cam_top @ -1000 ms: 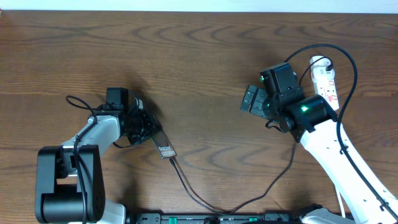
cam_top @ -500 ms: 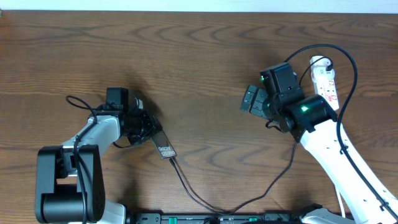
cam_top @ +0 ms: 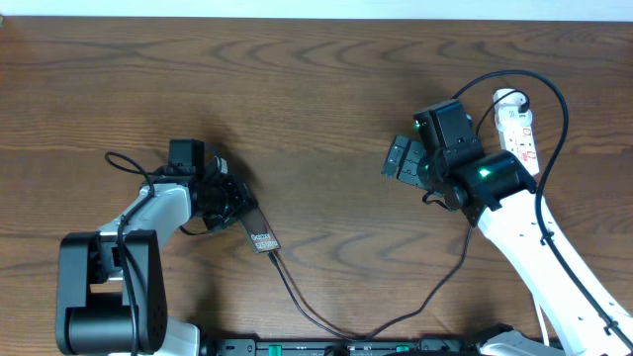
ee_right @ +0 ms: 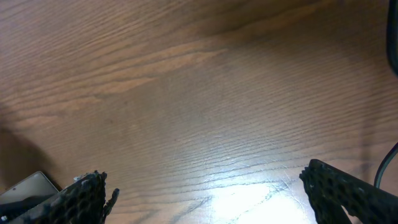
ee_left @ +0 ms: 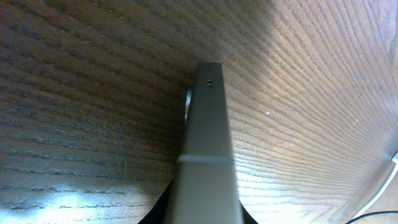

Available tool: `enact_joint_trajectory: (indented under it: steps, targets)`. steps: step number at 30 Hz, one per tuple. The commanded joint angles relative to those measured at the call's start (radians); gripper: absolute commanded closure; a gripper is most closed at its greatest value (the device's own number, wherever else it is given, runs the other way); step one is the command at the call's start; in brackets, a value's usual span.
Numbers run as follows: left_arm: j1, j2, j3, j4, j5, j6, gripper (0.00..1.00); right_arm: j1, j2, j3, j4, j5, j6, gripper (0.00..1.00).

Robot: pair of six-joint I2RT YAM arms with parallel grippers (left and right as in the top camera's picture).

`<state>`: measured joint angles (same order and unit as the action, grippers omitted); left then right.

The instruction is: Plug charger to phone and switch on socket

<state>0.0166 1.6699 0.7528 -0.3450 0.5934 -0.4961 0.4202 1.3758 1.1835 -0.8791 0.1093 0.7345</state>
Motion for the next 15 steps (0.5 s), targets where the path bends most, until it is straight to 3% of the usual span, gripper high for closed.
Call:
enact_joint_trajectory:
  steps: [1, 11, 15]
  targets:
    - [-0.003, -0.008, -0.011, -0.014, -0.007, 0.006, 0.85, 0.007, -0.008, 0.006, -0.004, 0.016, 0.013, 0.01]
    - [-0.003, -0.008, -0.011, -0.021, -0.007, 0.006, 0.83, 0.007, -0.008, 0.006, -0.004, 0.015, 0.013, 0.01]
    - [-0.003, -0.008, -0.011, -0.022, -0.007, 0.006, 0.77, 0.007, -0.008, 0.006, -0.005, 0.015, 0.013, 0.01]
